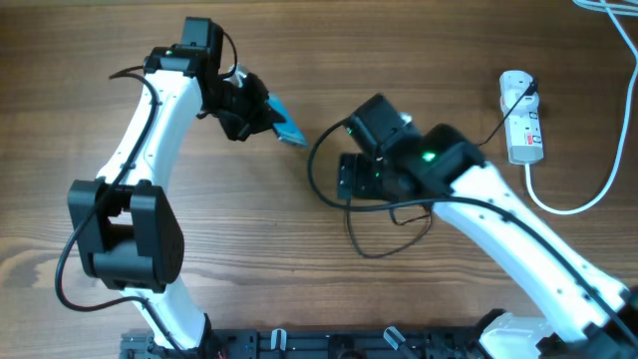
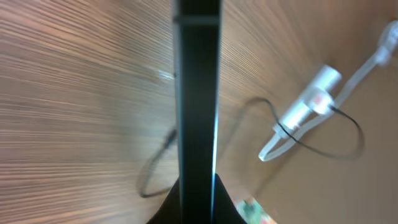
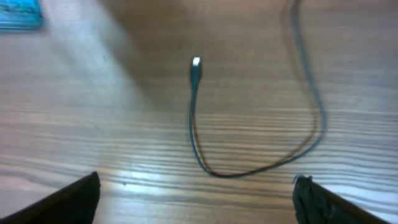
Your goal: Plug charger to phone and switch on socket
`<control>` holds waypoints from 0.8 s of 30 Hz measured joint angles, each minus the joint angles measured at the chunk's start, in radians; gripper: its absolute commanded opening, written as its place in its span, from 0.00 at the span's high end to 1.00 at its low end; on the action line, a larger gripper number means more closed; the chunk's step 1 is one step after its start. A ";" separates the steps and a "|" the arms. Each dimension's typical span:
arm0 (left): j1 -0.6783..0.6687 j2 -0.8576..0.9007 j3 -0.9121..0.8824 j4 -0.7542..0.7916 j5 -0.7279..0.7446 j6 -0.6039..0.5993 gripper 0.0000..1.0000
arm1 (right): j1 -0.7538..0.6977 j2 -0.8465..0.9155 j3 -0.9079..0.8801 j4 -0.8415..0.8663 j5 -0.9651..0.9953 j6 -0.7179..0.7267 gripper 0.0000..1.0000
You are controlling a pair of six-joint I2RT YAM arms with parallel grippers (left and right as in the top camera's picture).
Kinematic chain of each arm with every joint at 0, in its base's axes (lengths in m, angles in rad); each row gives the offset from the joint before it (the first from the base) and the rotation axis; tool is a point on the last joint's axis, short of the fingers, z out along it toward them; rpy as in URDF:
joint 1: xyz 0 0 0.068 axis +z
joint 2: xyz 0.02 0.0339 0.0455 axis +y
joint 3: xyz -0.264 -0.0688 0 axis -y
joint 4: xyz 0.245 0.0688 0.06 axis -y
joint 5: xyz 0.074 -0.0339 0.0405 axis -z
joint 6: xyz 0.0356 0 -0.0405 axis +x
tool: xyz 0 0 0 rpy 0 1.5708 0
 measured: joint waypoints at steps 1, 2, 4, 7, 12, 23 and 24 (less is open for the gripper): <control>0.005 0.000 0.000 -0.008 -0.024 0.000 0.96 | 0.000 0.008 -0.020 0.016 -0.016 -0.004 0.16; 0.012 0.000 0.000 -0.016 -0.056 0.000 0.96 | 0.000 0.018 -0.042 0.030 -0.033 -0.010 0.16; 0.024 0.000 0.000 -0.031 -0.106 -0.001 0.96 | 0.000 0.041 -0.063 0.038 -0.054 -0.016 0.16; 0.037 0.000 0.000 -0.048 -0.166 0.000 0.96 | 0.000 0.094 -0.066 0.068 -0.073 -0.016 0.20; 0.041 0.000 0.000 -0.052 -0.227 0.000 0.96 | 0.000 0.212 -0.066 0.150 -0.090 -0.005 0.29; 0.041 0.000 0.000 -0.066 -0.259 0.000 0.96 | 0.000 0.353 -0.068 0.261 -0.043 0.052 0.46; 0.041 0.000 0.000 -0.066 -0.259 0.000 0.96 | 0.000 0.370 -0.068 0.274 -0.036 0.052 0.47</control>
